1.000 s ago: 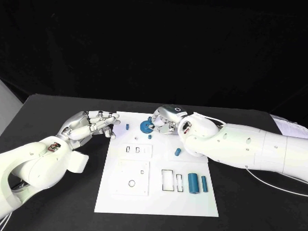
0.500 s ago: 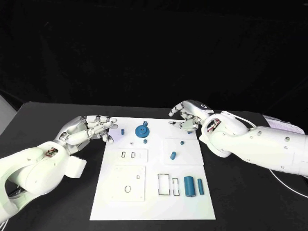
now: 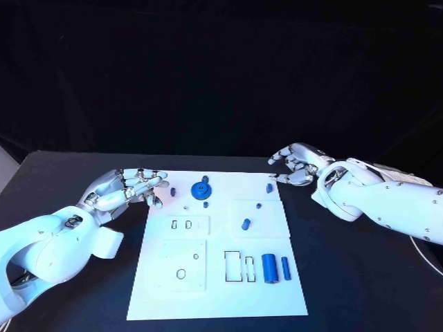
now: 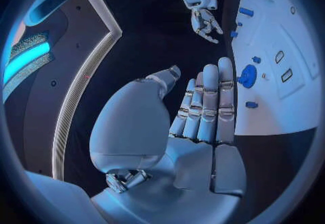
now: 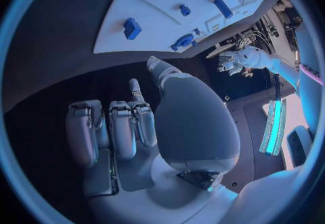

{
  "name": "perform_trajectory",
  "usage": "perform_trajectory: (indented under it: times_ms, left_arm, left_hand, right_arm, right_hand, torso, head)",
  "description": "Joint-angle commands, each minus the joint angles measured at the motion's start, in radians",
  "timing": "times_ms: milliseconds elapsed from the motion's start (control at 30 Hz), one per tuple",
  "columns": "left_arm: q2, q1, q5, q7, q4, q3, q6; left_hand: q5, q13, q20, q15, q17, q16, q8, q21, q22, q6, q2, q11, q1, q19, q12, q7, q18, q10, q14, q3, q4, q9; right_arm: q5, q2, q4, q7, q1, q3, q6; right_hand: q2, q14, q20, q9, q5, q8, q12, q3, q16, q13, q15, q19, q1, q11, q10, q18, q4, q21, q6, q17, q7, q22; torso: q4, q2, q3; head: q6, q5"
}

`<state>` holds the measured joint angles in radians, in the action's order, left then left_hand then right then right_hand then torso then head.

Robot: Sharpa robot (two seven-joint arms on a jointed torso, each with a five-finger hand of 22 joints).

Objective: Assemble the parts on the task board

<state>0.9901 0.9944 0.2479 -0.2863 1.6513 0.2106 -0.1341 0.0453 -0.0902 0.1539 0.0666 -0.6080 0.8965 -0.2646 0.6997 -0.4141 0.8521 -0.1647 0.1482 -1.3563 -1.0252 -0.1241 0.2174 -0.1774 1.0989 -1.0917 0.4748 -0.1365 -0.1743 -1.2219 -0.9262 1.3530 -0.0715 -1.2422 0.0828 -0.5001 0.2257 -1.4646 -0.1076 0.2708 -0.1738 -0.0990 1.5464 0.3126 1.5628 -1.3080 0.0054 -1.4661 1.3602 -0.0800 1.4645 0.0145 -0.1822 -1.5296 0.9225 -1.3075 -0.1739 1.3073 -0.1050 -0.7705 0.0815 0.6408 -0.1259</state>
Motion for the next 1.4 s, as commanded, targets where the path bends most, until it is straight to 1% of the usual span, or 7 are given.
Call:
perform_trajectory:
  times_ms: [33, 233, 533, 667, 967, 1167, 1400]
  left_arm:
    - [-0.002, -0.003, -0.009, -0.012, 0.000, 0.001, 0.020]
    - [-0.001, -0.005, -0.009, -0.011, -0.001, 0.001, 0.020]
    - [0.000, -0.006, -0.007, -0.009, -0.002, 0.001, 0.020]
    - [0.000, -0.006, -0.006, -0.008, -0.002, 0.001, 0.020]
    - [0.000, -0.007, -0.005, -0.007, -0.004, 0.001, 0.020]
    - [-0.002, -0.007, -0.003, -0.005, -0.004, 0.001, 0.020]
    - [-0.002, -0.007, -0.001, -0.003, -0.004, 0.001, 0.020]
  left_hand:
    - [0.004, -0.001, 0.002, 0.002, 0.001, 0.005, 0.003, 0.004, -0.001, -0.009, 0.001, 0.000, -0.003, 0.005, -0.004, 0.007, -0.003, -0.005, 0.008, -0.001, -0.001, 0.000]
    - [0.004, -0.001, 0.002, 0.002, 0.001, 0.005, 0.003, 0.004, -0.001, -0.009, 0.001, 0.000, -0.003, 0.005, -0.004, 0.007, -0.003, -0.005, 0.008, -0.001, -0.001, 0.000]
    - [0.004, -0.001, 0.002, 0.002, 0.001, 0.005, 0.003, 0.004, -0.001, -0.009, 0.001, 0.000, -0.003, 0.005, -0.004, 0.007, -0.003, -0.005, 0.008, -0.001, -0.001, 0.000]
    - [0.004, -0.001, 0.002, 0.002, 0.001, 0.005, 0.003, 0.004, -0.001, -0.009, 0.001, 0.000, -0.003, 0.005, -0.004, 0.007, -0.003, -0.005, 0.008, -0.001, -0.001, 0.000]
    - [0.004, -0.001, 0.002, 0.002, 0.002, 0.006, 0.003, 0.005, -0.002, -0.010, 0.003, 0.000, -0.004, 0.007, -0.006, 0.007, -0.003, -0.006, 0.010, 0.000, -0.001, 0.000]
    - [0.004, -0.001, 0.002, 0.002, 0.002, 0.006, 0.003, 0.005, -0.002, -0.010, 0.003, 0.000, -0.004, 0.007, -0.006, 0.007, -0.003, -0.006, 0.010, 0.000, -0.001, 0.000]
    - [0.004, -0.001, 0.002, 0.002, 0.002, 0.006, 0.003, 0.005, -0.002, -0.010, 0.003, 0.000, -0.004, 0.007, -0.006, 0.007, -0.003, -0.006, 0.010, 0.000, -0.001, 0.000]
  right_arm:
    - [0.023, -0.001, -0.010, -0.048, 0.004, 0.001, 0.056]
    - [0.010, -0.002, -0.018, -0.043, 0.016, 0.003, 0.080]
    - [0.002, -0.004, -0.022, -0.038, 0.035, 0.003, 0.111]
    - [0.001, -0.002, -0.026, -0.034, 0.041, 0.003, 0.116]
    - [0.001, 0.007, -0.038, -0.023, 0.048, 0.003, 0.107]
    - [0.007, 0.014, -0.043, -0.030, 0.050, 0.003, 0.089]
    - [0.011, 0.028, -0.049, -0.033, 0.052, 0.003, 0.093]
  right_hand:
    - [0.007, -0.100, -0.010, -0.002, -0.004, 0.007, -0.007, -0.021, 0.000, -0.237, 0.009, -0.074, 0.006, -0.010, 0.078, 0.001, -0.003, 0.007, -0.011, -0.241, -0.001, 0.216]
    - [-0.005, -0.101, -0.013, -0.005, -0.013, 0.016, -0.007, -0.080, 0.001, -0.236, 0.013, -0.074, 0.027, -0.014, 0.077, 0.001, -0.016, 0.007, -0.015, -0.245, -0.005, 0.217]
    - [-0.016, -0.103, -0.015, -0.005, -0.030, 0.020, -0.003, -0.134, 0.003, -0.240, 0.015, -0.077, 0.046, -0.016, 0.081, -0.001, -0.039, 0.004, -0.011, -0.251, -0.006, 0.220]
    - [-0.019, -0.103, -0.015, -0.004, -0.034, 0.019, -0.001, -0.140, 0.004, -0.241, 0.015, -0.078, 0.049, -0.015, 0.083, -0.001, -0.043, 0.003, -0.008, -0.252, -0.006, 0.222]
    - [-0.033, -0.104, -0.014, -0.003, -0.040, 0.014, 0.005, -0.142, 0.004, -0.246, 0.013, -0.082, 0.061, -0.013, 0.088, -0.003, -0.051, -0.003, 0.004, -0.254, -0.003, 0.227]
    - [-0.073, -0.105, -0.009, 0.002, -0.033, 0.002, 0.016, -0.102, 0.006, -0.256, 0.007, -0.087, 0.082, -0.007, 0.099, -0.005, -0.062, -0.011, 0.035, -0.258, 0.003, 0.235]
    - [-0.083, -0.105, -0.006, 0.003, -0.030, -0.005, 0.021, -0.076, 0.006, -0.260, 0.004, -0.089, 0.087, -0.003, 0.104, -0.006, -0.064, -0.014, 0.051, -0.259, 0.007, 0.238]
  torso:
    - [-0.0040, 0.000, 0.0003]
    - [-0.0070, -0.002, -0.0032]
    - [-0.0038, -0.001, -0.0020]
    - [-0.0054, -0.001, -0.0013]
    - [-0.0064, 0.000, -0.0011]
    - [-0.0049, 0.000, -0.0013]
    - [-0.0053, 0.000, -0.0003]
  head:
    - [0.006, -0.004]
    - [0.011, -0.004]
    - [0.019, -0.002]
    - [0.024, -0.004]
    - [0.029, -0.003]
    - [0.029, 0.001]
    - [0.032, 0.002]
